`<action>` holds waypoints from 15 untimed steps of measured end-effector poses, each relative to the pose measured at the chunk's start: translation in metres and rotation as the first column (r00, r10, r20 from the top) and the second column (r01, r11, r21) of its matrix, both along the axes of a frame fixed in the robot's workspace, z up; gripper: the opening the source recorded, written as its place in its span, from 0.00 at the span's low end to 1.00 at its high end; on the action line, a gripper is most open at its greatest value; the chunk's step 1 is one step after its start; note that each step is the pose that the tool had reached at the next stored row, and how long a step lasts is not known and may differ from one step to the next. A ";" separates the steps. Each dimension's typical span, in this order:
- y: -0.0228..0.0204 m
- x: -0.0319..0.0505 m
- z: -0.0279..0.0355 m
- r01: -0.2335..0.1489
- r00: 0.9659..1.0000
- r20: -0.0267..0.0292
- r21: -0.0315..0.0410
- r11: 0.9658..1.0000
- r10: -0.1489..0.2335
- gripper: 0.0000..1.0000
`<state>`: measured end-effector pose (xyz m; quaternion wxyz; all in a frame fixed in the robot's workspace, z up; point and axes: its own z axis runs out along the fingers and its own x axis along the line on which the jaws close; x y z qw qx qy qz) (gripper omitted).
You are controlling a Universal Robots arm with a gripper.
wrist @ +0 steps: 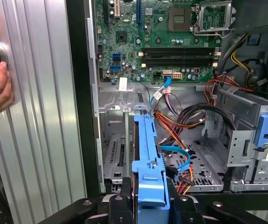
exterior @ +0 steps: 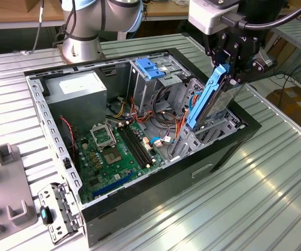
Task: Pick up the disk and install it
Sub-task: 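Insert the disk into the insertion slot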
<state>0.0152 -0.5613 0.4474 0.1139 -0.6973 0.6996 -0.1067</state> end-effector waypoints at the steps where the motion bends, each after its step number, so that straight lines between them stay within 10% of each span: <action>1: 0.0000 -0.0011 -0.0007 0.000 1.000 0.001 0.000 1.000 0.000 0.37; 15: -0.0020 -0.0044 -0.0100 -0.004 1.000 0.002 0.000 1.000 0.004 0.37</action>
